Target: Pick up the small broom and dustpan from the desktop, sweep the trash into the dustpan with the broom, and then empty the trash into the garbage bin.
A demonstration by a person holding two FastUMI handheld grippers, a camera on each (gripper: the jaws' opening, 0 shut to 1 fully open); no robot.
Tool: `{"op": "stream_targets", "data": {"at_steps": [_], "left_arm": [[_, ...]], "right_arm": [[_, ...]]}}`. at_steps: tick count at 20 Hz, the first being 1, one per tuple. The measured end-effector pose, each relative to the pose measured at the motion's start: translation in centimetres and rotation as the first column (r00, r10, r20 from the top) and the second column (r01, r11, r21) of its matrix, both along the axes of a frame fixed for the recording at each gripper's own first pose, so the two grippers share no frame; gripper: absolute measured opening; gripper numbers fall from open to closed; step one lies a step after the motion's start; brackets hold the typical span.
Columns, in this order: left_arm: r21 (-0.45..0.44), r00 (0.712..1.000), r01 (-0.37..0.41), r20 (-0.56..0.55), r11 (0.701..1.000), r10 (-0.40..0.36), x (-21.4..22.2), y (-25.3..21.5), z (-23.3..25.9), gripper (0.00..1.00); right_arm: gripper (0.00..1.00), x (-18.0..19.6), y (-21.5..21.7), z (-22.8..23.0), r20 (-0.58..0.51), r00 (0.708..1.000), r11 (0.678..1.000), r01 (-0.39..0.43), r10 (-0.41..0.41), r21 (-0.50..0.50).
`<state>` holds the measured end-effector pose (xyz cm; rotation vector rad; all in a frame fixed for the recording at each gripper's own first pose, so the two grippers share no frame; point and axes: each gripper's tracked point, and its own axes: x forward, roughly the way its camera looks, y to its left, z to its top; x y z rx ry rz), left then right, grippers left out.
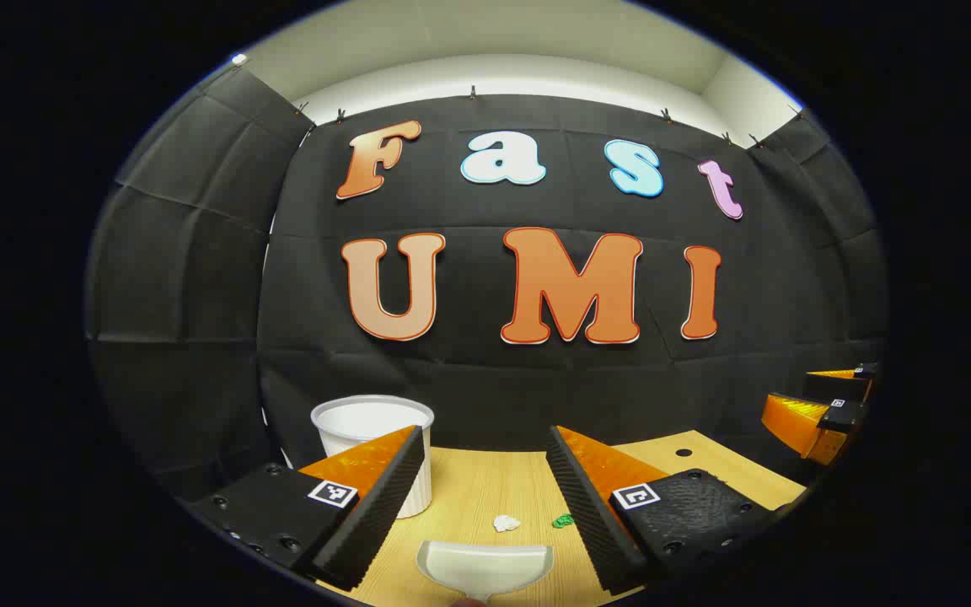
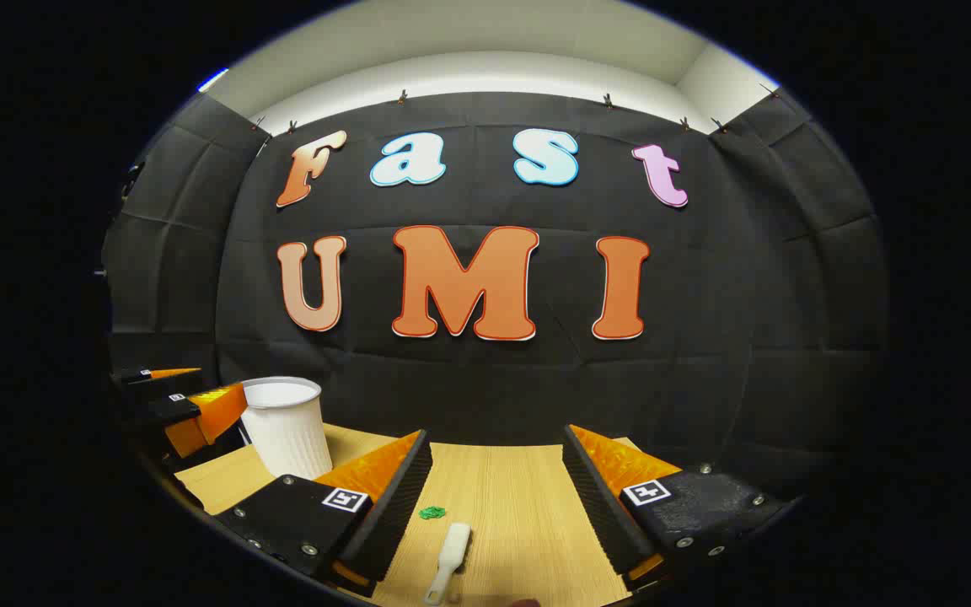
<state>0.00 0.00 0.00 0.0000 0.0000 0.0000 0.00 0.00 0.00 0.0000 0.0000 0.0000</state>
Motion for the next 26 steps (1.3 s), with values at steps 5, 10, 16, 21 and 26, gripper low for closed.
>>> {"op": "stream_targets", "data": {"at_steps": [5,10,16,21,26], "left_arm": [[-0.003,1.0,-0.007,-0.008,1.0,0.007,-0.1,0.3,-0.2,0.94],[-0.005,0.999,-0.011,-0.032,1.0,0.011,0.0,0.5,-0.9,0.94],[-0.011,0.999,-0.013,-0.051,1.0,0.013,0.3,0.7,-1.6,0.94],[-0.009,0.998,-0.012,-0.065,1.0,0.011,0.5,0.7,-2.3,0.94],[-0.016,0.996,-0.014,-0.084,1.0,0.013,0.9,1.0,-3.2,0.94]], "right_arm": [[0.94,0.1,0.0,-0.6,-0.019,1.0,1.0,-0.003,0.003,-0.011],[0.94,0.2,0.1,-2.2,-0.066,0.998,1.0,-0.013,0.013,-0.004],[0.94,0.4,0.6,-3.2,-0.091,0.995,0.999,-0.03,0.028,-0.019],[0.94,0.5,1.0,-4.5,-0.127,0.991,0.999,-0.046,0.043,-0.018],[0.94,0.5,1.2,-5.5,-0.157,0.987,0.999,-0.05,0.046,-0.021]]}}
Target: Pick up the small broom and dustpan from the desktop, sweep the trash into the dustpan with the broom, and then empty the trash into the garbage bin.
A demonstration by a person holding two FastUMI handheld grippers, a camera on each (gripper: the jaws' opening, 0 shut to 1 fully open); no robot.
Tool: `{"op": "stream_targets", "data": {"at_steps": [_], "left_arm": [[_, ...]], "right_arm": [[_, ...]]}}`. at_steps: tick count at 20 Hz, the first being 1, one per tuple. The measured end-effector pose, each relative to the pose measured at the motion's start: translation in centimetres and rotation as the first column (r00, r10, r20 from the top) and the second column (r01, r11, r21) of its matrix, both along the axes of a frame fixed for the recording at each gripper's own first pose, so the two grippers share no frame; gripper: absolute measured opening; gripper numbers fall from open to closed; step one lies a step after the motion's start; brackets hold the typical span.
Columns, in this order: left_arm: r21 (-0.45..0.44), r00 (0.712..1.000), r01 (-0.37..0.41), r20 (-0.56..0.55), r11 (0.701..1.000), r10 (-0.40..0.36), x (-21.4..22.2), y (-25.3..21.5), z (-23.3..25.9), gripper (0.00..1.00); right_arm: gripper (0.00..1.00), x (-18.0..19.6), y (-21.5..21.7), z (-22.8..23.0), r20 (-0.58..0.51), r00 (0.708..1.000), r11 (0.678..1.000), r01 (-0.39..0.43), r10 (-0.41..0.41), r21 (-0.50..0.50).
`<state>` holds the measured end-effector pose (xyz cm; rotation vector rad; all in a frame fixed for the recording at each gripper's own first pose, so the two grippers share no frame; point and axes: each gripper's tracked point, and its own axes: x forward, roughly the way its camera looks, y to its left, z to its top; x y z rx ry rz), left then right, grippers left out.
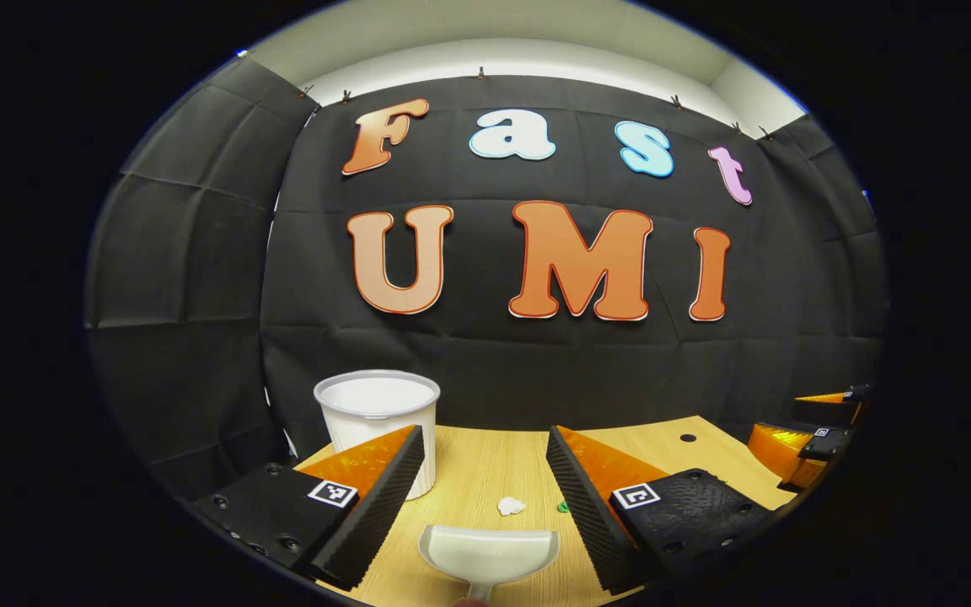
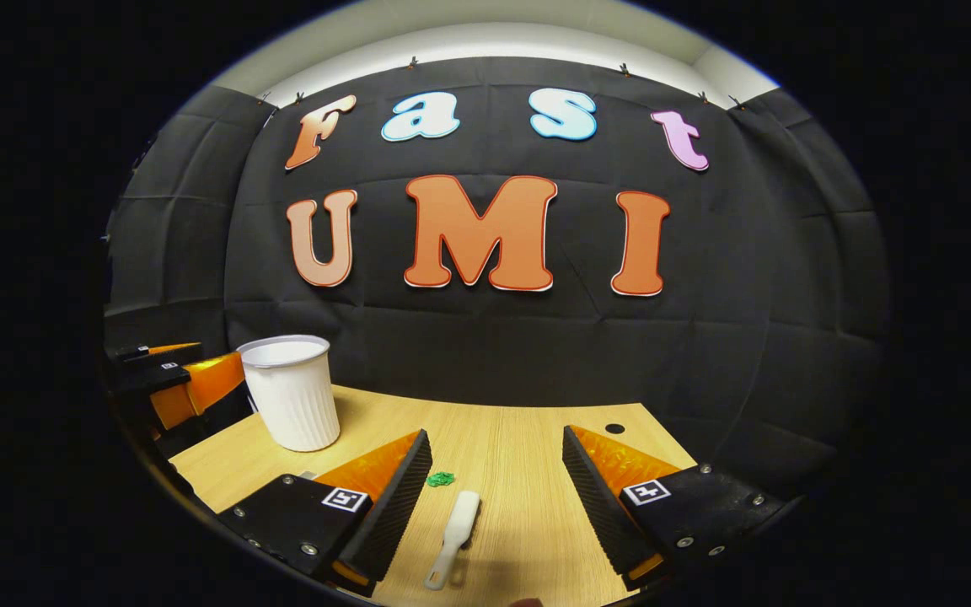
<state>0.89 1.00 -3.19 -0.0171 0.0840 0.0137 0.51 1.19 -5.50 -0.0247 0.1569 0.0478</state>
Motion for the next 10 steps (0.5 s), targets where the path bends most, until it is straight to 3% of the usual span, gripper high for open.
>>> {"op": "stream_targets", "data": {"at_steps": [10], "left_arm": [[0.002,1.0,-0.007,0.019,1.0,0.007,0.0,0.37,0.36,0.94]], "right_arm": [[0.94,0.2,0.01,0.41,0.024,1.0,1.0,0.002,-0.001,-0.008]]}}
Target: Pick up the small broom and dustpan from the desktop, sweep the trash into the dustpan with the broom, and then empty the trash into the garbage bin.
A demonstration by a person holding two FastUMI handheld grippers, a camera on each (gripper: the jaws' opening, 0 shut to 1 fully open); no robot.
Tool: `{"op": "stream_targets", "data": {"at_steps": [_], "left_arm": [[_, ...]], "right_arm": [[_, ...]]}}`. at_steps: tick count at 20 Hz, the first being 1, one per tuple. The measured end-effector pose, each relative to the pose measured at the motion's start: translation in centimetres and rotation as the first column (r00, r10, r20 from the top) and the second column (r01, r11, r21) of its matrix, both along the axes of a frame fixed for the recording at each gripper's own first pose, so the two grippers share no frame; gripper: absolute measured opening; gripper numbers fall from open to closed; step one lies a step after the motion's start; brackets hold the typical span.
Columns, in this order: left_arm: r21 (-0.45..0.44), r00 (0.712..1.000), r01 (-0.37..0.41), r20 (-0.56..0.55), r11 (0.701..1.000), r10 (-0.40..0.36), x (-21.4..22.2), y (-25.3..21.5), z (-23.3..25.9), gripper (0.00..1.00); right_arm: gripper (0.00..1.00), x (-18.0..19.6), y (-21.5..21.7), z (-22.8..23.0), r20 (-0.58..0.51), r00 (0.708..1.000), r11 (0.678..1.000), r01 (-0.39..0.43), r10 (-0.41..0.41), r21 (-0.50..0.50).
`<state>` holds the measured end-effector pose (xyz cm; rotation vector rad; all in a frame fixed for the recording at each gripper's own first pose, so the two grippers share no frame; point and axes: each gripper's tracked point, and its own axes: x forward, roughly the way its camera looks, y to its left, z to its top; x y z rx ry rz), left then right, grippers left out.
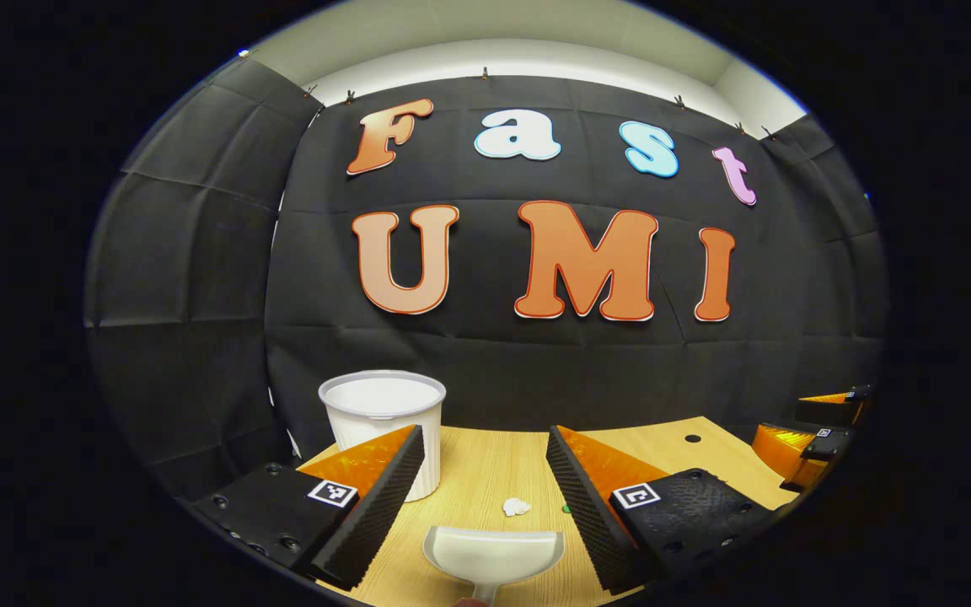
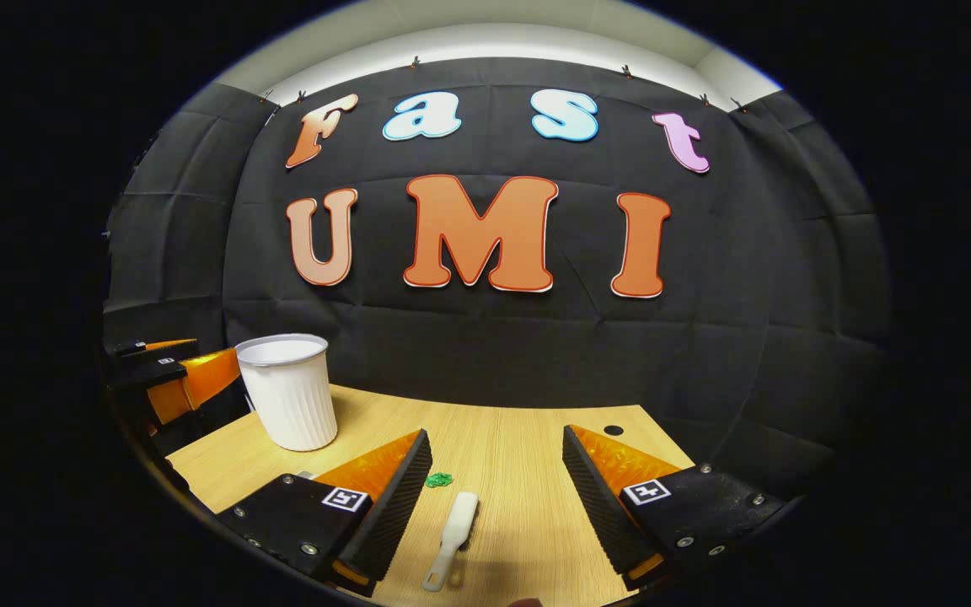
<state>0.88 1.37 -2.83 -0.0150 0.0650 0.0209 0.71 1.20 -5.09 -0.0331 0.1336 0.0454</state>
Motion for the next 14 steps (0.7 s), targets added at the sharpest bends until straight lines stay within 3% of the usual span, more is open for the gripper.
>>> {"op": "stream_targets", "data": {"at_steps": [14], "left_arm": [[0.014,0.999,0.002,0.038,1.0,-0.002,-0.37,-0.33,1.12,0.94]], "right_arm": [[0.94,-0.07,-0.18,0.96,0.039,0.999,1.0,0.002,-0.002,-0.009]]}}
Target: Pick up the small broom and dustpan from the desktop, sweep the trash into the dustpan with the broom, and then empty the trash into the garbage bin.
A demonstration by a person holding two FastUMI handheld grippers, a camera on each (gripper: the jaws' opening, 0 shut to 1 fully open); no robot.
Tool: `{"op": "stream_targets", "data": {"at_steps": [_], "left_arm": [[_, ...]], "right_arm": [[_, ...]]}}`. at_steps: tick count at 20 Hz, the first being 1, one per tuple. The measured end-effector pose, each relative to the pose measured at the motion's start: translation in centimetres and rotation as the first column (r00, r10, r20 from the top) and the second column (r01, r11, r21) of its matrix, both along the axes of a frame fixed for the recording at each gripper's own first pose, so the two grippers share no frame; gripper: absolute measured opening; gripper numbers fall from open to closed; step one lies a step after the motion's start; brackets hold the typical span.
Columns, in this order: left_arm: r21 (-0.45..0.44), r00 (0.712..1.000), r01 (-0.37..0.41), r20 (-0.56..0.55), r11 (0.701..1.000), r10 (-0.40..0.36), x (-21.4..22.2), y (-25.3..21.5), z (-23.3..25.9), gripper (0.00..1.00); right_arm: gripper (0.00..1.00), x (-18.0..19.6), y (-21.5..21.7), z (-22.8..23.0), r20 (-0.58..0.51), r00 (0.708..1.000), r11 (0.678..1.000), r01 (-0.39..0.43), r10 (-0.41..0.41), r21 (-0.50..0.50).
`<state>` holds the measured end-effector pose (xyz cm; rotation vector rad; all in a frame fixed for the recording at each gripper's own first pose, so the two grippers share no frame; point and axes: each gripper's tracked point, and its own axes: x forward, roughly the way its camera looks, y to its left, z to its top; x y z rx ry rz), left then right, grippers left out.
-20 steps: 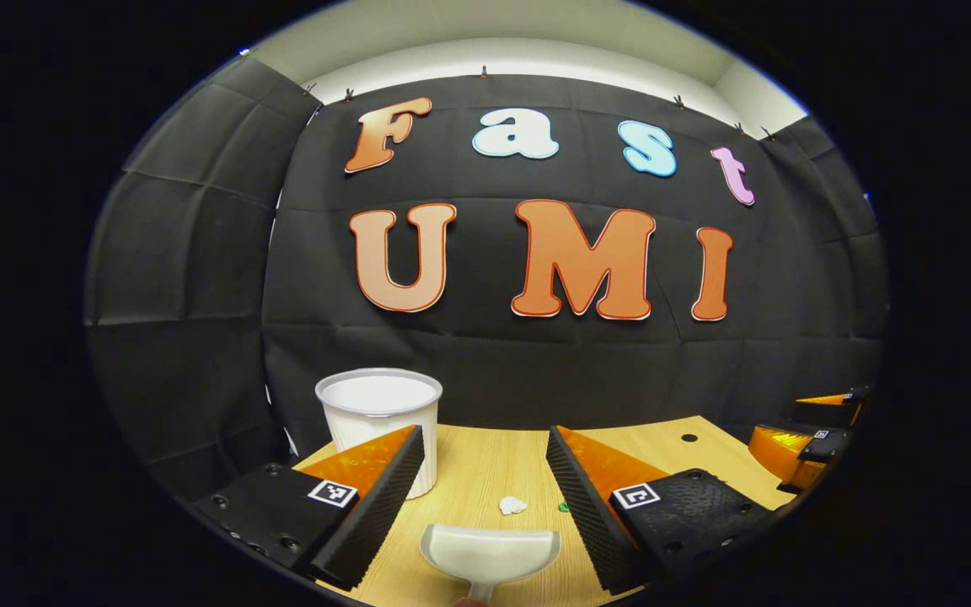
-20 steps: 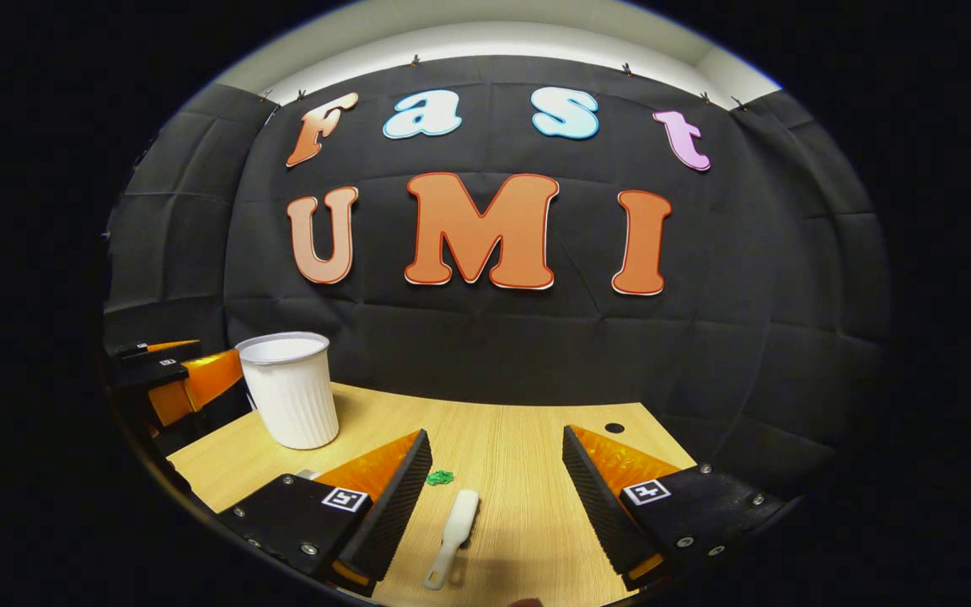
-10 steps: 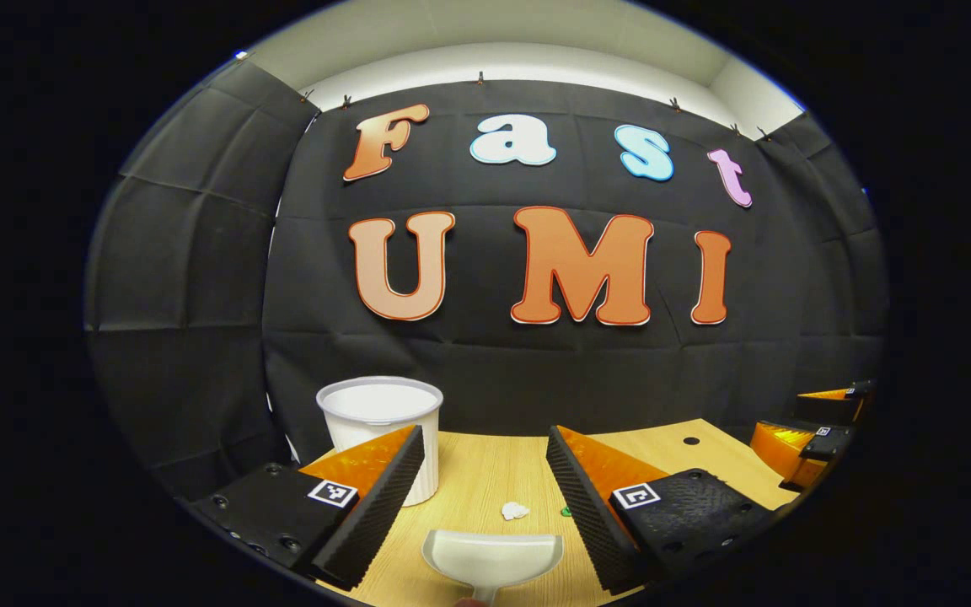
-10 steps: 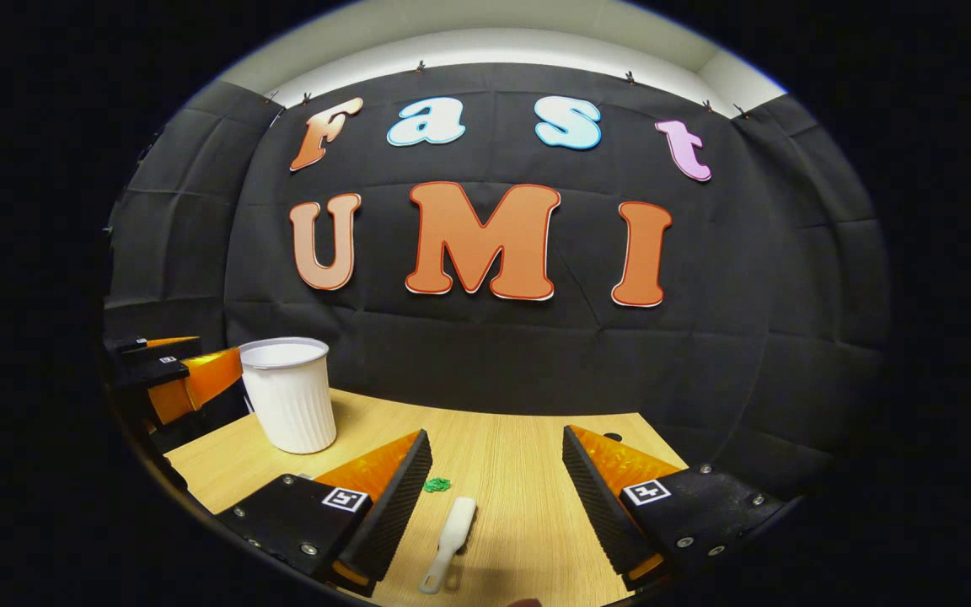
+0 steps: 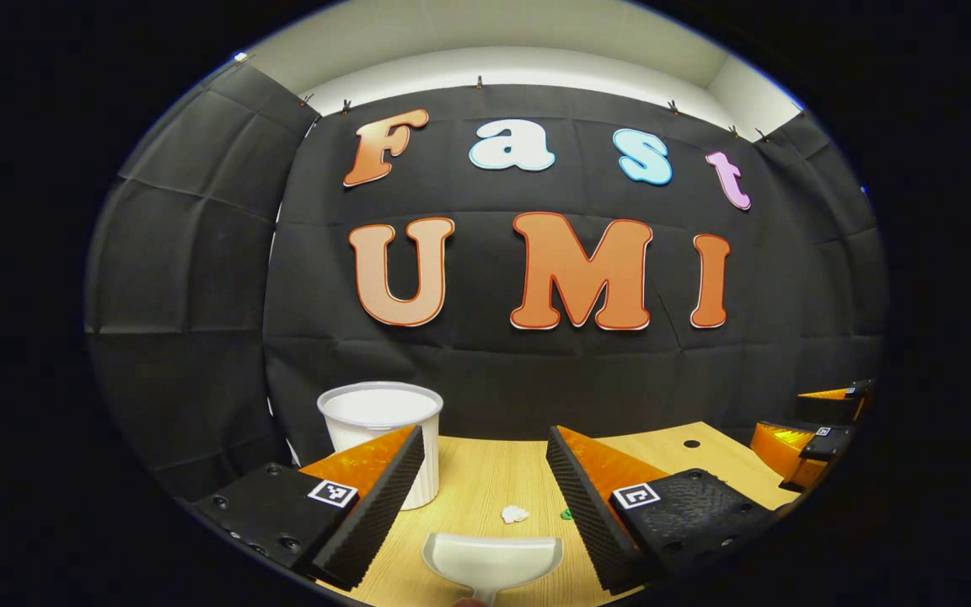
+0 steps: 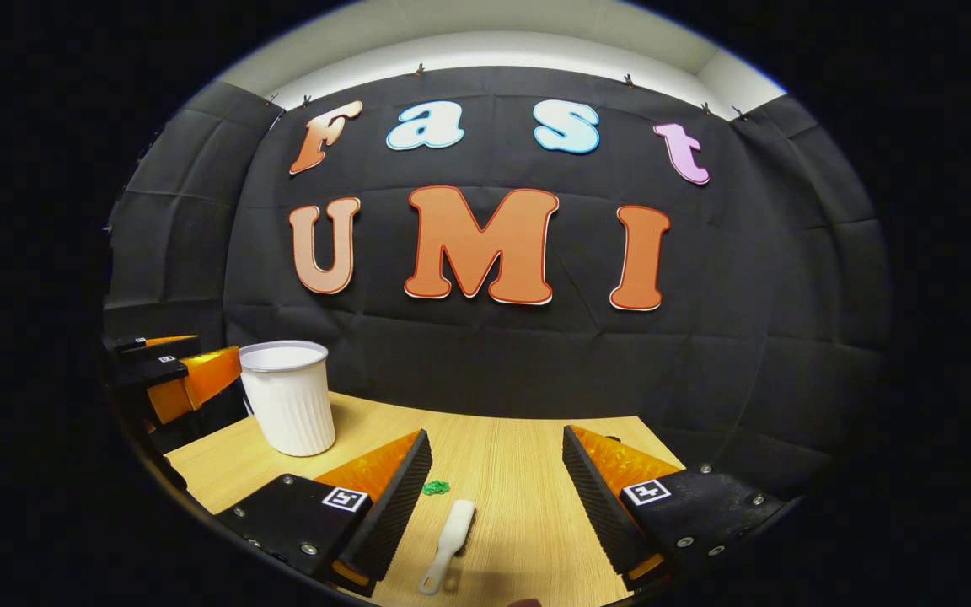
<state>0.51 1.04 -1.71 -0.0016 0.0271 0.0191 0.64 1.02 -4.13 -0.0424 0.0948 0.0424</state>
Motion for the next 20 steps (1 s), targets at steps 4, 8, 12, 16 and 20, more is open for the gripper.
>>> {"op": "stream_targets", "data": {"at_steps": [4,8,12,16,20], "left_arm": [[-0.002,1.0,-0.006,-0.002,1.0,0.006,0.17,0.16,-0.28,0.94],[-0.002,1.0,-0.008,-0.004,1.0,0.008,0.08,0.16,-0.27,0.94],[-0.001,1.0,-0.007,-0.006,1.0,0.007,0.19,0.02,-0.31,0.94],[-0.003,1.0,-0.003,-0.014,1.0,0.003,0.24,-0.2,-0.59,0.94],[-0.004,1.0,0.0,-0.029,1.0,0.0,0.4,-0.27,-1.06,0.94]], "right_arm": [[0.94,0.09,-0.18,0.14,0.008,1.0,1.0,0.009,-0.009,0.004],[0.94,0.14,-0.23,-0.04,0.002,1.0,1.0,0.014,-0.014,0.013],[0.94,0.22,-0.32,-0.06,0.002,1.0,1.0,0.016,-0.016,0.017],[0.94,0.23,-0.21,-0.16,-0.005,1.0,1.0,0.012,-0.012,0.017],[0.94,0.21,-0.26,-0.6,-0.016,1.0,1.0,0.011,-0.01,0.017]]}}
